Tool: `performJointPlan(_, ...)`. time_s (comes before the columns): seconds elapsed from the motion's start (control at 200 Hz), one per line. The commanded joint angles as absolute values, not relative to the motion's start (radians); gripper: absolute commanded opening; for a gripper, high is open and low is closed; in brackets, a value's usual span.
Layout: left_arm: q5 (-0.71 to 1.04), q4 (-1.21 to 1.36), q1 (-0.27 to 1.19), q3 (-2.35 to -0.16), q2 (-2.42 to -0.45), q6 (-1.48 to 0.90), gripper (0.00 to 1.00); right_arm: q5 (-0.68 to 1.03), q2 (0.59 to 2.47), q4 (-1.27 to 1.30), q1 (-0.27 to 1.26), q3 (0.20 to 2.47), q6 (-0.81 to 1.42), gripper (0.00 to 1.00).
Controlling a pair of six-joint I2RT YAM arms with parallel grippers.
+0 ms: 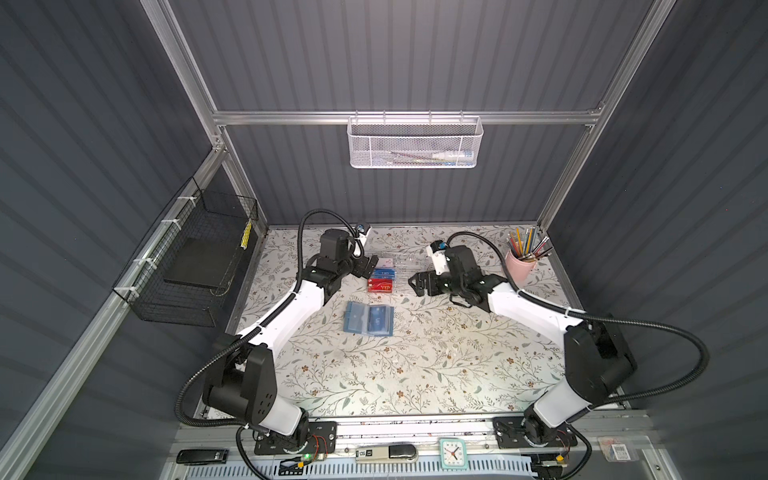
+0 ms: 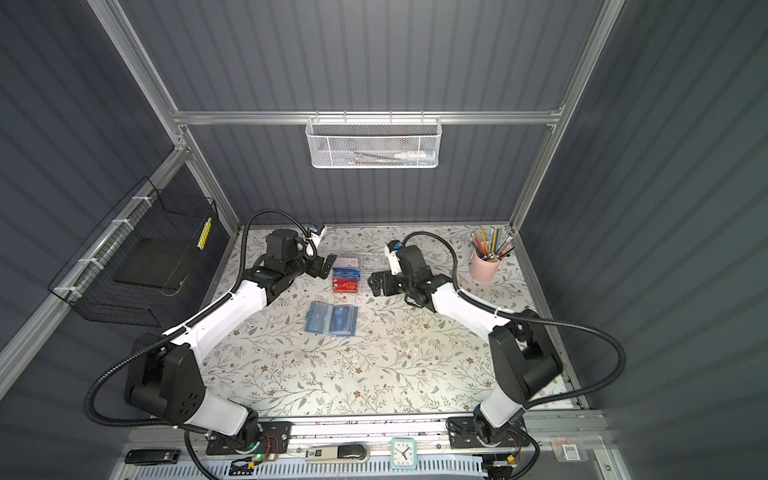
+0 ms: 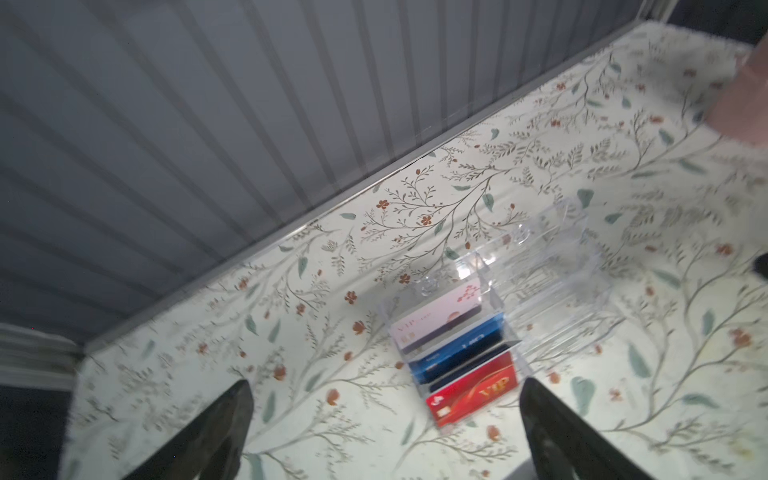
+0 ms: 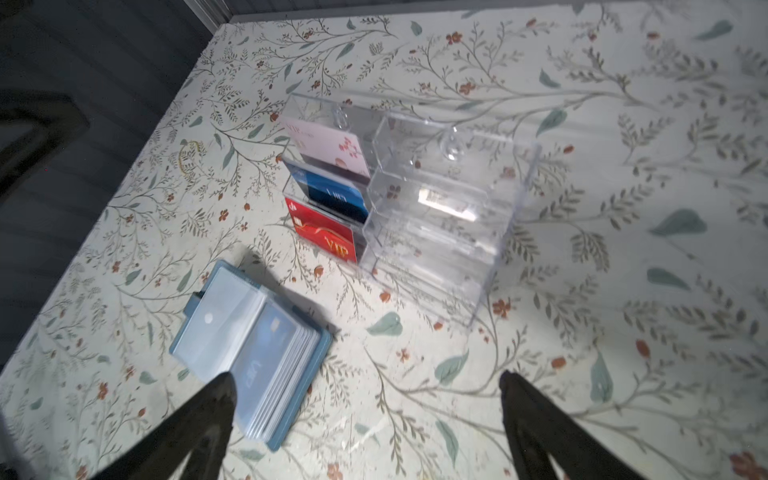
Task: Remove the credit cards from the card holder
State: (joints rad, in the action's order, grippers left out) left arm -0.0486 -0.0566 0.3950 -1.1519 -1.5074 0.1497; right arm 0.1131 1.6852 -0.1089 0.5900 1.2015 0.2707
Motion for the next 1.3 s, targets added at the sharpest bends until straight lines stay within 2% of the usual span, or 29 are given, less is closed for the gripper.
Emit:
performJointPlan(0.0,-0.115,-0.108,0.384,-1.164,-1.488,-0.245,1.0,-0.045,1.793,-0.252,0.633,1.33,0.16,0.99)
performJointPlan(0.125,-0.112,-0.193,0.356,-1.111,-1.458,-0.449,1.0,-0.125,1.918,-0.324,0.672,1.482,0.107,0.99)
performJointPlan(0.34,0.166,0.0,0.236,-0.867,-1.367,-0.674,1.0,-0.267,2.068,-0.383,0.731,1.645,0.049,0.99)
performJointPlan(0.515,0.274,0.06,0.206,-0.816,-1.39,-0.727,1.0,-0.357,2.152,-0.436,0.76,1.738,0.032,0.99)
performJointPlan(0.85,0.364,0.127,0.193,-0.758,-1.399,-0.765,1.0,-0.479,2.235,-0.437,0.763,1.834,0.083,0.99)
performJointPlan(1.296,0.404,0.143,0.191,-0.725,-1.392,-0.767,1.0,-0.508,2.335,-0.463,0.761,1.976,0.136,0.99)
